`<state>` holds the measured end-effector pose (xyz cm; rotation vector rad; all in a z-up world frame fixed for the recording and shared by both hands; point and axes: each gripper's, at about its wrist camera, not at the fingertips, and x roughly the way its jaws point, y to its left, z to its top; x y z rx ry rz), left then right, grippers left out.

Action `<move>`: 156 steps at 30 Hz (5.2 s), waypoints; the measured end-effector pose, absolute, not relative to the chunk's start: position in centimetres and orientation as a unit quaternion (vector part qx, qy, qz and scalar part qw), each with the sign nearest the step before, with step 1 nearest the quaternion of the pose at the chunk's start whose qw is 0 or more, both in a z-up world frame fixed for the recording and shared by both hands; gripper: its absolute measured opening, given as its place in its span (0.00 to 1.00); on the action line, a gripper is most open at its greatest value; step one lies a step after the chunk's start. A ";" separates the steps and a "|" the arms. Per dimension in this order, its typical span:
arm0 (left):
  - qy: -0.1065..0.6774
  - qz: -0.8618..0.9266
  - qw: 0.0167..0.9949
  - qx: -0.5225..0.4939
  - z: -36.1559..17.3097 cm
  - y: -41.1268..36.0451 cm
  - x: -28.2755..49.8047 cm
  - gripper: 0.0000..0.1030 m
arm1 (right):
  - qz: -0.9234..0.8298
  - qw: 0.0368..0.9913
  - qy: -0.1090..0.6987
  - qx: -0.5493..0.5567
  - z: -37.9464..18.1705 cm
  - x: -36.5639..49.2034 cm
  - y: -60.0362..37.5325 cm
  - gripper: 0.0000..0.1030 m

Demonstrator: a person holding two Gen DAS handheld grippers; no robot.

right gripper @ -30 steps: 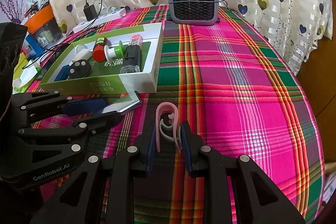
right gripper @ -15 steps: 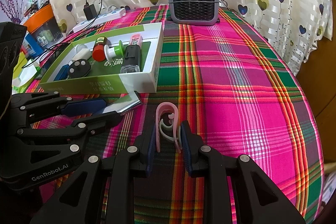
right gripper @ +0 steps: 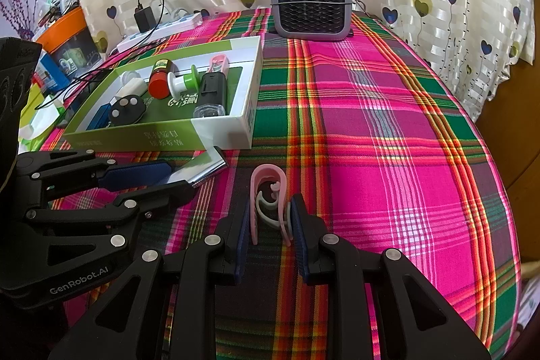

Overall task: Organize rigid objects
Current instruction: 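Close the left gripper on the silver bar while the right holds the pink clip, then lift the silver bar and pink clip toward the green box with both grippers, then lower the silver bar and pink clip onto the green card with both grippers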

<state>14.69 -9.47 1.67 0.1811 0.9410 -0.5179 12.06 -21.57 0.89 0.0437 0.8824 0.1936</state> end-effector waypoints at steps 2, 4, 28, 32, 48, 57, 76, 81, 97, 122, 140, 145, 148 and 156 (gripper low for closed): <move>0.447 -0.247 0.855 0.085 1.7 -9.5 14.7 0.23 | 0.094 0.899 0.426 0.021 0.9 12.1 -21.5 0.24; 0.447 -0.248 0.855 0.085 1.7 -9.5 14.6 0.23 | 0.093 0.899 0.426 0.021 0.9 12.1 -21.5 0.24; 0.441 -0.254 0.857 0.076 2.2 -9.3 13.5 0.21 | 0.088 0.903 0.420 0.017 1.4 11.5 -21.6 0.24; 0.440 -0.253 0.858 0.074 2.2 -9.0 13.2 0.21 | 0.088 0.904 0.417 0.016 1.5 11.3 -21.5 0.24; 0.450 -0.248 0.855 0.070 1.7 -8.3 12.5 0.21 | 0.091 0.905 0.414 0.016 1.9 10.5 -21.1 0.24; 0.453 -0.241 0.855 0.072 1.6 -8.7 13.0 0.22 | 0.093 0.906 0.414 0.019 1.9 10.5 -21.3 0.24; 0.444 -0.225 0.861 0.101 1.7 -9.6 12.8 0.21 | 0.093 0.905 0.414 0.022 1.8 10.5 -21.3 0.24; 0.439 -0.224 0.865 0.092 2.2 -9.2 12.5 0.21 | 0.091 0.906 0.413 0.022 1.9 10.5 -21.4 0.24; 0.410 -0.222 0.881 0.078 5.1 -8.0 11.3 0.21 | 0.097 0.916 0.389 0.017 3.9 9.7 -21.0 0.24; 0.390 -0.150 0.908 0.026 7.3 -1.5 15.5 0.21 | 0.140 0.921 0.364 0.013 7.2 14.3 -18.2 0.24; 0.409 -0.119 0.905 -0.007 5.4 0.7 19.5 0.21 | 0.144 0.909 0.391 0.000 5.7 21.5 -16.7 0.24; 0.417 -0.116 0.902 -0.010 4.7 0.7 20.3 0.21 | 0.142 0.905 0.401 -0.003 4.9 22.8 -16.4 0.24; 0.420 -0.113 0.900 -0.011 4.4 0.8 20.7 0.21 | 0.142 0.903 0.405 -0.004 4.6 23.4 -16.3 0.24; 0.418 -0.108 0.902 -0.015 4.3 0.9 21.2 0.21 | 0.135 0.901 0.413 -0.017 3.7 24.7 -15.7 0.24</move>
